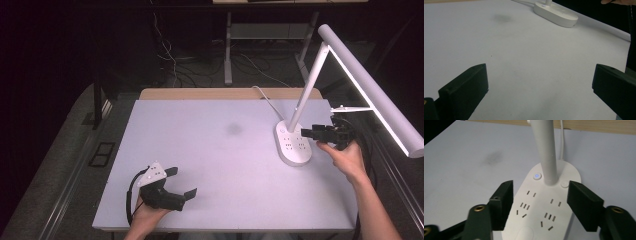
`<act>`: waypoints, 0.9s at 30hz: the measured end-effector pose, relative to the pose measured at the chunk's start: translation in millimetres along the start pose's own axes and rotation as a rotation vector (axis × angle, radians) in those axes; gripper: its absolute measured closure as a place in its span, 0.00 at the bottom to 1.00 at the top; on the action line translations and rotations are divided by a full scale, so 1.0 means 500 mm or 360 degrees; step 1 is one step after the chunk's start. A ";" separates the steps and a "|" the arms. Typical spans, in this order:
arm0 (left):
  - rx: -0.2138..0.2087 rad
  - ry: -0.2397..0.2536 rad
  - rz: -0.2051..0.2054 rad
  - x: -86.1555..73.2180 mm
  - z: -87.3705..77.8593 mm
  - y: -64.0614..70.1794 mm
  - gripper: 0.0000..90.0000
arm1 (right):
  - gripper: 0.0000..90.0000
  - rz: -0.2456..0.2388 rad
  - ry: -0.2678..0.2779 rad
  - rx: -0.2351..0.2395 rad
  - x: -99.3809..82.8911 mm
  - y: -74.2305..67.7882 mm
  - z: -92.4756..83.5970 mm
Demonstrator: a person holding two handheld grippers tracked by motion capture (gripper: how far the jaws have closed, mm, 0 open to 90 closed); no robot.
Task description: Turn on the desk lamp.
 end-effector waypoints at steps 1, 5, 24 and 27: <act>-0.0003 0.0001 0.0000 0.000 0.000 0.000 0.00 | 0.32 0.0010 0.0007 -0.0008 -0.002 -0.003 -0.004; -0.0020 -0.0007 -0.0003 -0.001 0.003 0.000 0.00 | 0.17 0.0018 0.0046 0.0015 -0.009 -0.016 -0.024; -0.0011 0.0004 -0.0002 0.000 -0.001 0.000 0.00 | 0.01 -0.0037 0.0156 0.0305 -0.095 -0.114 -0.078; -0.0009 0.0004 0.0001 0.000 -0.001 0.000 0.00 | 0.01 -0.0053 0.0165 0.0339 -0.109 -0.130 -0.079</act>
Point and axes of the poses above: each handheld gripper's, and its own axes: z roughly forward along the jaws, x roughly out of its top, y roughly to its right, the point moved 2 cm from there along z, roughly forward along the jaws, and after that the axes turned 7 degrees about y, right-handed, at the moved point
